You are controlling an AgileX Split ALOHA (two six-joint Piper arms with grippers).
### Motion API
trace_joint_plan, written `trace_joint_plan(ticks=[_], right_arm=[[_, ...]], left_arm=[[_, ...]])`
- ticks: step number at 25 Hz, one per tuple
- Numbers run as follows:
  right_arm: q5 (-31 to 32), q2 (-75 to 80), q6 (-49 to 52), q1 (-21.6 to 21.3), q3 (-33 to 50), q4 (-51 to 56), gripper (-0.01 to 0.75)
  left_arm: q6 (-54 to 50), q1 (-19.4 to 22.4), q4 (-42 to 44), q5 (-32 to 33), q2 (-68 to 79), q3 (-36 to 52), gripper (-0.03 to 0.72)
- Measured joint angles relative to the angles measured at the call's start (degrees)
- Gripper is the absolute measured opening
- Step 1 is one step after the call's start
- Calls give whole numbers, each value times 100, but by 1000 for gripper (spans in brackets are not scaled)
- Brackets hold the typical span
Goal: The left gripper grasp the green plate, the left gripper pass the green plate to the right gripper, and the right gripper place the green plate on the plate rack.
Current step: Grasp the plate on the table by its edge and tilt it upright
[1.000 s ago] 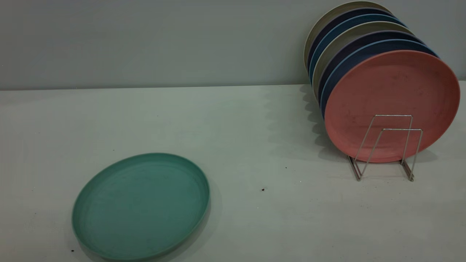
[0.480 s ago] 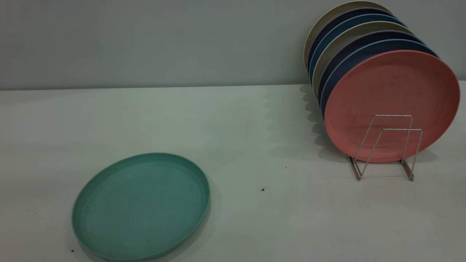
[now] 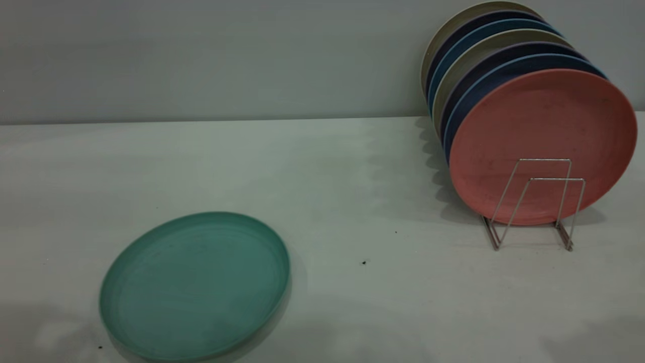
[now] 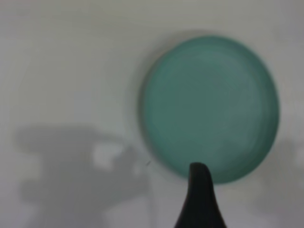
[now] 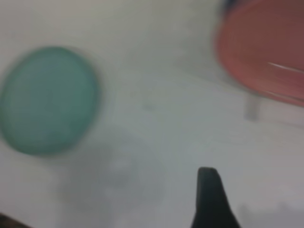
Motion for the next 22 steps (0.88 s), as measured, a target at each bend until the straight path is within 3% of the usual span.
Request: trace_joint_plan(ticks=[6, 10, 15, 22], right_arm=[[-100, 1133, -2038, 133, -4, 2307, 497], [-153, 1879, -2811, 927, -56, 3015, 497], [-196, 2900, -3025, 1938, -389, 3350, 497], [-191, 3653, -3338, 2511, -881, 4025, 497]], left_arm=[[595, 0, -349, -240, 1194, -276, 582], [637, 0, -361, -215, 2025, -735, 582], [749, 0, -355, 90, 2896, -1291, 582], [619, 0, 267, 79, 4085, -1865, 582]])
